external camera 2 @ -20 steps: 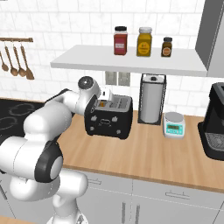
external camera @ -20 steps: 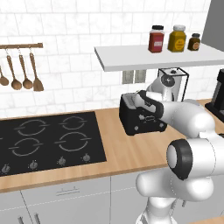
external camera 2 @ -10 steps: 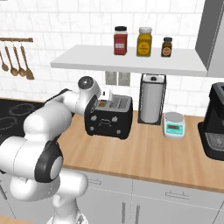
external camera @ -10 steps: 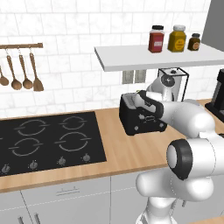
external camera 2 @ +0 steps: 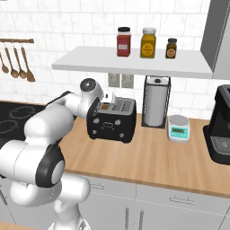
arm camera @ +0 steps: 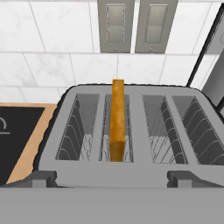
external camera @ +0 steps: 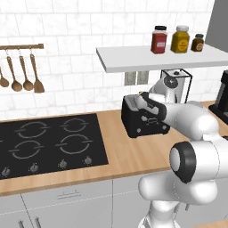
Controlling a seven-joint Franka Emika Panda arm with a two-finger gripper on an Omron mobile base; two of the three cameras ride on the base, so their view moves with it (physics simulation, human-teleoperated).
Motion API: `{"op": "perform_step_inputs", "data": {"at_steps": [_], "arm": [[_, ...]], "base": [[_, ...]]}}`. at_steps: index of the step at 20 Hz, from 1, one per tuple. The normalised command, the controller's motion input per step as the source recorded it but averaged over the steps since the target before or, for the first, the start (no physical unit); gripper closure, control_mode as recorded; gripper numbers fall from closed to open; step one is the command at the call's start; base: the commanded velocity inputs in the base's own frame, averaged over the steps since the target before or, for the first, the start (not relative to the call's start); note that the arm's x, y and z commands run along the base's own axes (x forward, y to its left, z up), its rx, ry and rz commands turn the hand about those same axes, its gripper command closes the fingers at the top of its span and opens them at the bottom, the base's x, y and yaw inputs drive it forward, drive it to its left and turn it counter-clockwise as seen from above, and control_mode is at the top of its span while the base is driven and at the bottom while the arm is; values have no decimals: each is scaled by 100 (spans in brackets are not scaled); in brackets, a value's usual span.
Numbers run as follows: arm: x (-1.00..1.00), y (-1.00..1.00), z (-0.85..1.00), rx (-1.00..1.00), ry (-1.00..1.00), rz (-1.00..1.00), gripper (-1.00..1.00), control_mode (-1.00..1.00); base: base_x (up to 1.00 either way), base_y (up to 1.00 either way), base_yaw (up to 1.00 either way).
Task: Start the toaster. Once the lever pops up, take the bread to the plate on the dining counter.
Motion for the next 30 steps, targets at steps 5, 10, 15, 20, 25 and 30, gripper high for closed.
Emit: {"op": "perform_step_inputs", "data": {"at_steps": [5,10,15,20,25,30], "arm": [[0,0,0,0,0,0,-100,-100],[0,0,0,0,0,0,-100,-100],[0,0,0,0,0,0,-100,-100],[0,0,0,0,0,0,-100,-100],[1,0,0,0,0,0,-100,-100],[12,-7,7,1,4,0,-100,-100]], "base": [[0,0,0],[0,0,0],[0,0,0],[0,0,0],[0,0,0],[0,0,0]]}}
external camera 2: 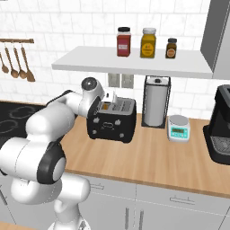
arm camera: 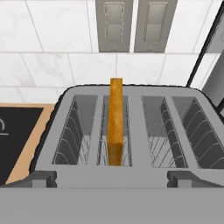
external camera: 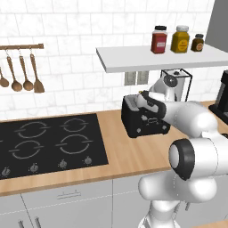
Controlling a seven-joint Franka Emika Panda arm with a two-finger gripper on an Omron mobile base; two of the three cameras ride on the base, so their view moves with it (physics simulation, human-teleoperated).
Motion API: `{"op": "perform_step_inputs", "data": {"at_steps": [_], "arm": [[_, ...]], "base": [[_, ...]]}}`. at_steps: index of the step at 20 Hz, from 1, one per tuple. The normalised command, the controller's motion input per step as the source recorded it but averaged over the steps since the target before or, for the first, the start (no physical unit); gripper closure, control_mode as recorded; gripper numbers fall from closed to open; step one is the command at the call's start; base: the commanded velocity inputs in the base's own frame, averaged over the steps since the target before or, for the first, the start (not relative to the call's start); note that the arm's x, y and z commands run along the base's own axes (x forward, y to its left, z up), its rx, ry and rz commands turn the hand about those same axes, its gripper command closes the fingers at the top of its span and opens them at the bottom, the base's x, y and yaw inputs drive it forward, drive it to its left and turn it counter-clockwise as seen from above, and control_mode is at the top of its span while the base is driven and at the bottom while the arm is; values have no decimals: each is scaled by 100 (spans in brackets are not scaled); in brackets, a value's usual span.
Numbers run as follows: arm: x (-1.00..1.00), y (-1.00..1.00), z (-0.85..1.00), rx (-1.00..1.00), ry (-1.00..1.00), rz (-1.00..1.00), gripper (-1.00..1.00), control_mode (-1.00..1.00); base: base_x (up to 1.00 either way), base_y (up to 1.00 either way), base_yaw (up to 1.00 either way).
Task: Start the toaster. Once the lever pops up, take the bread to the plate on the dining counter.
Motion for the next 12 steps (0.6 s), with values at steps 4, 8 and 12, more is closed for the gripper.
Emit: {"op": "perform_step_inputs", "data": {"at_steps": [4,8,12], "arm": [[9,-8,13,2,4,0,-100,-100],[11,-2,8,0,5,0,-100,-100],[3,0,0,0,1,0,-100,-100]], "base": [[0,0,0],[0,0,0],[0,0,0]]}}
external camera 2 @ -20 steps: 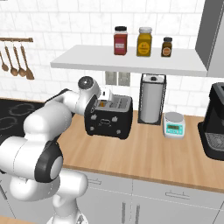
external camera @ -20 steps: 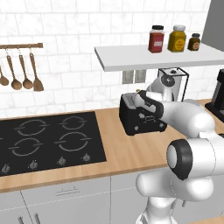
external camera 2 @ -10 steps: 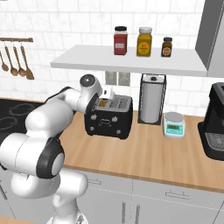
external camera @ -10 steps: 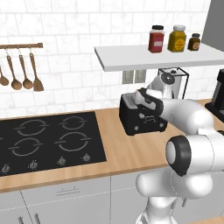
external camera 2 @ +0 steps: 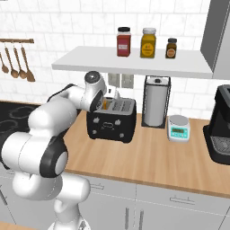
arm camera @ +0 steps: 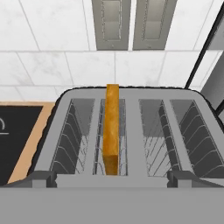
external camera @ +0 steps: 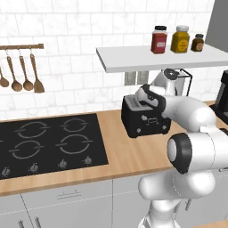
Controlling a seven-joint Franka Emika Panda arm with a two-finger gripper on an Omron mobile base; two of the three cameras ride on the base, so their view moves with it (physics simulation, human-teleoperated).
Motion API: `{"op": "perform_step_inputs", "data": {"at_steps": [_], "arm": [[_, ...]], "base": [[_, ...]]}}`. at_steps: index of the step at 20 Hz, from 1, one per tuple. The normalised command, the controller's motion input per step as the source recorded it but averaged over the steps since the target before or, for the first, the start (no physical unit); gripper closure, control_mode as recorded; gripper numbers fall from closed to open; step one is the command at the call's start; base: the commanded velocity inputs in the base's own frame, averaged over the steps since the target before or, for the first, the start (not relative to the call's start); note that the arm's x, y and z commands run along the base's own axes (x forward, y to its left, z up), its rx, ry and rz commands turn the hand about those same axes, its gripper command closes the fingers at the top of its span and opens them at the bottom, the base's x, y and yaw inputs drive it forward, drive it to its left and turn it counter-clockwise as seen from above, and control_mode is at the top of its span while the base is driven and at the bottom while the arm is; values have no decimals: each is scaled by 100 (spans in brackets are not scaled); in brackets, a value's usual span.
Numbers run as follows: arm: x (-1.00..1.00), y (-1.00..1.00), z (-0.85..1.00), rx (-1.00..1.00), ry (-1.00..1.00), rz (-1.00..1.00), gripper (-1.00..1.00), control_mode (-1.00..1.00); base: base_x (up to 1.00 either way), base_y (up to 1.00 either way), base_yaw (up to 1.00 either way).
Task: Start the toaster. Once the lever pops up, take the bread to the plate on the dining counter.
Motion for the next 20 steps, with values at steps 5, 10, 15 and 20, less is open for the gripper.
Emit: {"op": "perform_step_inputs", "data": {"at_steps": [5,10,15,20], "arm": [[2,0,0,0,0,0,-100,-100],[13,2,-13,0,0,0,-100,-100],[22,2,-26,0,1,0,-100,-100],[19,0,-16,0,0,0,-100,-100]], "base": [[0,0,0],[0,0,0],[0,0,0],[0,0,0]]}}
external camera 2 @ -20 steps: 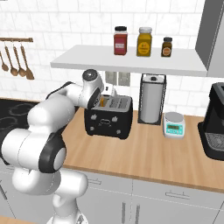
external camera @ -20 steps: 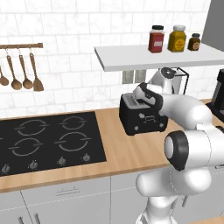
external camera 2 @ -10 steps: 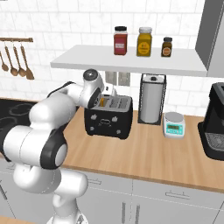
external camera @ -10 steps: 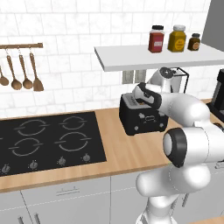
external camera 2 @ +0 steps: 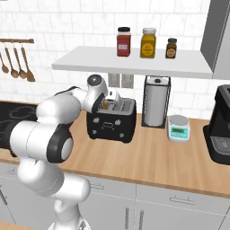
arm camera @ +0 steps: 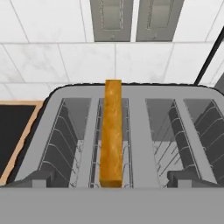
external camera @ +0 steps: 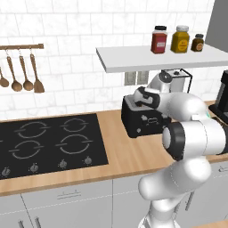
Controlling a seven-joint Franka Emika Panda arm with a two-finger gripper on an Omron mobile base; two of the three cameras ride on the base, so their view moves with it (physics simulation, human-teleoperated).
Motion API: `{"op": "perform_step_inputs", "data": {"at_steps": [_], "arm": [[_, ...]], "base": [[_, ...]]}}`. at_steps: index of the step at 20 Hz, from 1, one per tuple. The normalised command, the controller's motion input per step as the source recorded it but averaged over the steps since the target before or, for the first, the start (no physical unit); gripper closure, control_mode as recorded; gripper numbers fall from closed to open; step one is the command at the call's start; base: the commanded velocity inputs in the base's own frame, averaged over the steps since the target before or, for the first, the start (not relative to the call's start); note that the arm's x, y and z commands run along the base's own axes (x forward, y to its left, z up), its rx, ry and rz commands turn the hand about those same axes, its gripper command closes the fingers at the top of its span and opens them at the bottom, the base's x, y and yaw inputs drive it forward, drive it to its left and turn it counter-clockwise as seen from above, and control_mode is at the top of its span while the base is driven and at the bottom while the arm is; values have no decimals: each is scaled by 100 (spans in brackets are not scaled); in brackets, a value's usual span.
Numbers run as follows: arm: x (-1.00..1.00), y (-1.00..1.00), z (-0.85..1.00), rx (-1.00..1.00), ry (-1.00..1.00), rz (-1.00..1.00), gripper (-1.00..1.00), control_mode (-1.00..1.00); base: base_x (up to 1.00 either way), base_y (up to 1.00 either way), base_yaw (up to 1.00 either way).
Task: Start the toaster. Once the lever pops up, take the bread to the plate on the dining counter.
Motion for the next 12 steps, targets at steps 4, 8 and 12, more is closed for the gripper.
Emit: {"op": "perform_step_inputs", "data": {"at_steps": [4,8,12], "arm": [[12,0,-10,0,0,0,-100,-100],[15,0,-12,0,0,0,-100,-100],[18,2,-10,0,1,0,-100,-100]], "base": [[0,0,0],[0,0,0],[0,0,0]]}}
